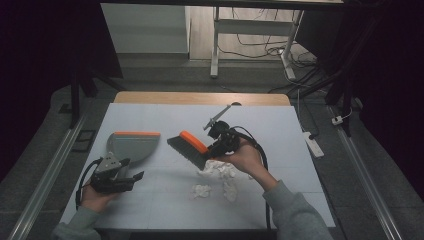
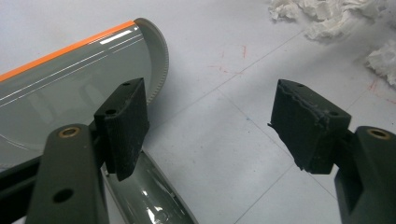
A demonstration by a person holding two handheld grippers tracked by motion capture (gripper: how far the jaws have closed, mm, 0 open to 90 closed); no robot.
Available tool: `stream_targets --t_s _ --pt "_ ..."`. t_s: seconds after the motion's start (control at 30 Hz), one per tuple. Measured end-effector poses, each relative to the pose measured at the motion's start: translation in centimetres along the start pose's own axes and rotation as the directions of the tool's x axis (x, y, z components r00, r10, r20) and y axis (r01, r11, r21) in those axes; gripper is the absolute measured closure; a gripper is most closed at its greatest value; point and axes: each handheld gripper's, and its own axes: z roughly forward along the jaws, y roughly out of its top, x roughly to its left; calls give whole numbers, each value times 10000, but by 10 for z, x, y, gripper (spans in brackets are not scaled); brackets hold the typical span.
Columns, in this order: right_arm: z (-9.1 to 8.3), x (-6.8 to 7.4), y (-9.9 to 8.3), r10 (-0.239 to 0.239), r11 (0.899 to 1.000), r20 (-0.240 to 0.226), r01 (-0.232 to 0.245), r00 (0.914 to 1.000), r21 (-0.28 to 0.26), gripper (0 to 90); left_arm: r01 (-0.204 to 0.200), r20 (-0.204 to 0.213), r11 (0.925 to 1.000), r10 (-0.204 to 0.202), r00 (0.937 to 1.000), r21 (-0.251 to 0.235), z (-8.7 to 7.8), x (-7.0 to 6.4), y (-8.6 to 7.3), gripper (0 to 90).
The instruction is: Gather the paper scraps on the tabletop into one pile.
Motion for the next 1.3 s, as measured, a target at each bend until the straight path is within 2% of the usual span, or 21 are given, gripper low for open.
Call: stream_targets --t_s 0.2,0.33,0.4,0.5,0.57,0.7,0.8,0.87,0.9,0.97,1.03,1.1,1.17,1.23,1.3 --pt "13 33 -25 -622 9939 -439 659 9971 888 702 8 -21 10000 -8 10000 24 0 0 0 286" --pt "28 53 -36 -1136 9786 -797 1254 9903 1631 702 18 -45 10000 -18 10000 24 0 1 0 286" --pt "35 60 -38 -1359 9686 -709 1475 9882 2003 702 33 -52 10000 -33 10000 32 1 0 0 286" --pt "44 61 -38 -1695 9542 -241 1702 9852 2459 701 17 -56 10000 -17 10000 65 1 0 0 286" --pt "44 55 -35 -1770 9511 59 1695 9842 2582 702 16 -66 10000 -15 10000 47 1 0 0 286" --pt "43 39 -30 -1599 9564 764 1353 9842 2588 702 42 -61 10000 -42 10000 35 0 1 0 286" --pt "38 23 -29 -1386 9627 1366 1011 9809 2508 702 31 -45 10000 -31 10000 31 0 1 0 286" --pt "33 15 -31 -1096 9735 1703 712 9793 2172 702 18 -39 10000 -18 10000 33 0 1 0 286" --pt "30 11 -32 -1078 9768 1756 713 9785 2021 702 18 -48 10000 -18 10000 28 0 0 0 286" --pt "19 10 -35 -783 9868 1480 556 9859 1520 702 16 -49 10000 -16 10000 22 0 0 0 286" --pt "3 14 -39 -825 9926 1213 707 9892 990 702 11 -49 10000 -11 10000 34 0 0 0 286" --pt "-14 22 -44 -1054 9925 1242 967 9866 744 701 11 -45 10000 -11 10000 51 1 0 0 286" --pt "-30 28 -51 -1447 9880 1253 1363 9815 730 701 23 -41 10000 -23 10000 43 1 0 0 286" --pt "-38 32 -60 -1716 9806 1009 1601 9800 1126 702 4 -38 10000 -3 10000 53 1 0 0 286" --pt "-39 36 -70 -1817 9718 795 1666 9801 1672 702 -23 -25 10000 23 10000 55 1 0 1 286"
